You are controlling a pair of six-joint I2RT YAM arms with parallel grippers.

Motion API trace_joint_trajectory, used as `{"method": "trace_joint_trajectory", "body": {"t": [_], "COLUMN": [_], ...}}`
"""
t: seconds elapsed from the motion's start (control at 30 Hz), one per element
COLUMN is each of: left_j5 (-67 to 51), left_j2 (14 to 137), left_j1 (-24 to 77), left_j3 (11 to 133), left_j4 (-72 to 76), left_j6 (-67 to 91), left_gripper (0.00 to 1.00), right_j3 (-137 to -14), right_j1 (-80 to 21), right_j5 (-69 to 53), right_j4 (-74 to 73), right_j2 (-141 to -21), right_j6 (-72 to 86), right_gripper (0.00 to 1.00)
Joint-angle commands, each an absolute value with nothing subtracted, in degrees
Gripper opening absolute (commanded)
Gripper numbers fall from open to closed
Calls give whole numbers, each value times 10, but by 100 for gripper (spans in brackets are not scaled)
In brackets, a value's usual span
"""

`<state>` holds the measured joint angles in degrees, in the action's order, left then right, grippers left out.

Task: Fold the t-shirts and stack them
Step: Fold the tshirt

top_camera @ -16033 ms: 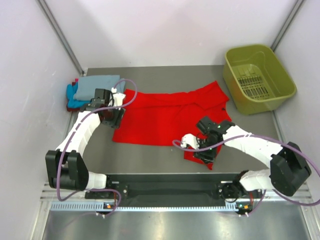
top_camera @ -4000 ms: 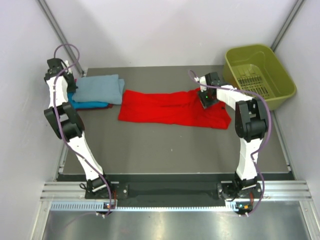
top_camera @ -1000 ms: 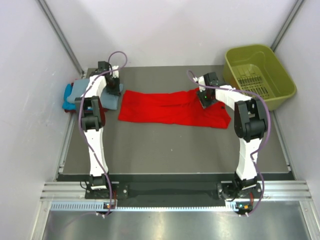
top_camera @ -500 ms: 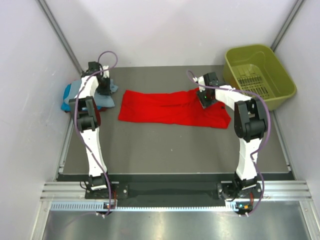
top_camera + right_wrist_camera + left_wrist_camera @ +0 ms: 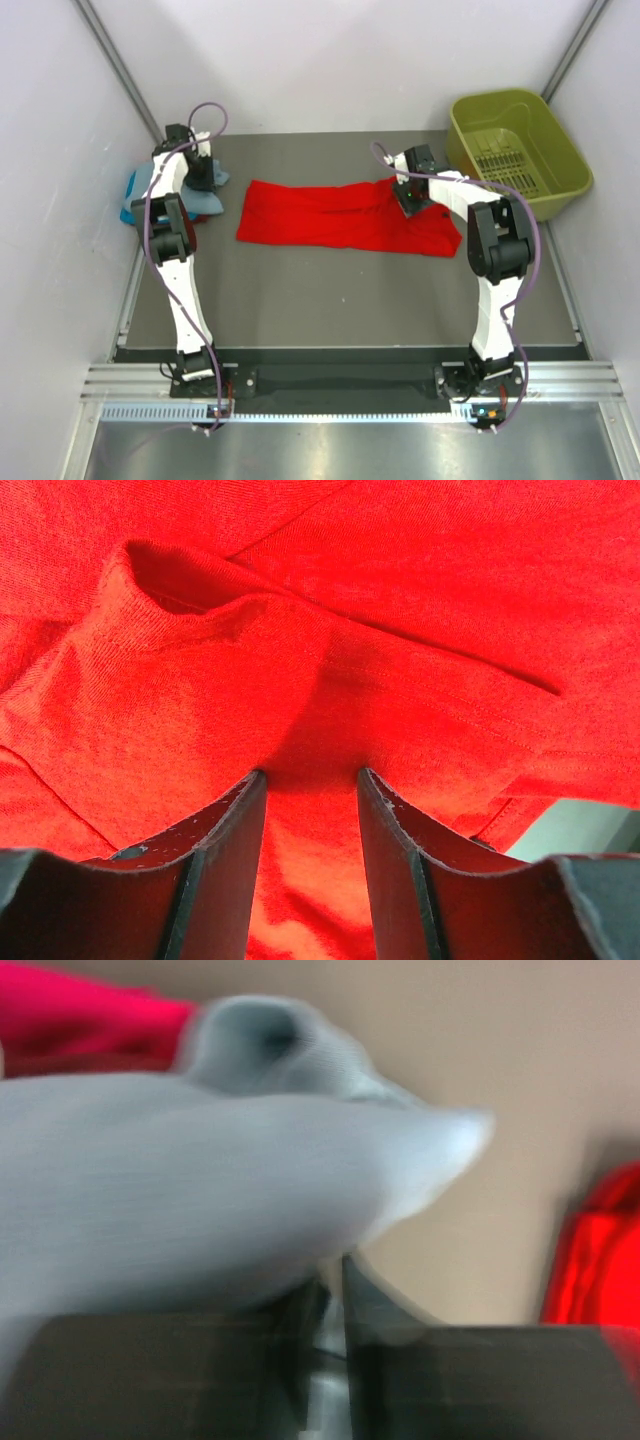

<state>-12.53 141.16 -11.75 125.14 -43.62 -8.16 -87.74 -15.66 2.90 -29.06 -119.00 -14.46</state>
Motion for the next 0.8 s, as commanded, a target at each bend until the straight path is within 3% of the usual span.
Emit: {"method": "trace_joint_trajectory", "body": {"t": [0.0, 0.07, 0.4, 0.77], "left_j5": [-186, -227, -264, -286], "left_j2": [1383, 1347, 1250, 1212], "left_j1": [-121, -112, -69, -17], "left_j3": [1280, 1257, 1235, 1166], "left_j4": [-464, -463, -386, -443], "left_j6": [-135, -134, -44, -61], "left_gripper": [27, 98, 99, 99], "right_j3": [-872, -871, -912, -898], "right_j1": [-170, -170, -164, -137], "right_j5": [32, 39, 55, 52], "right_j4": [-272, -270, -266, -270], "right_j2": [-1174, -1172, -1141, -1107], "right_j6": [-147, -147, -130, -113], "right_gripper": [43, 43, 45, 45]}}
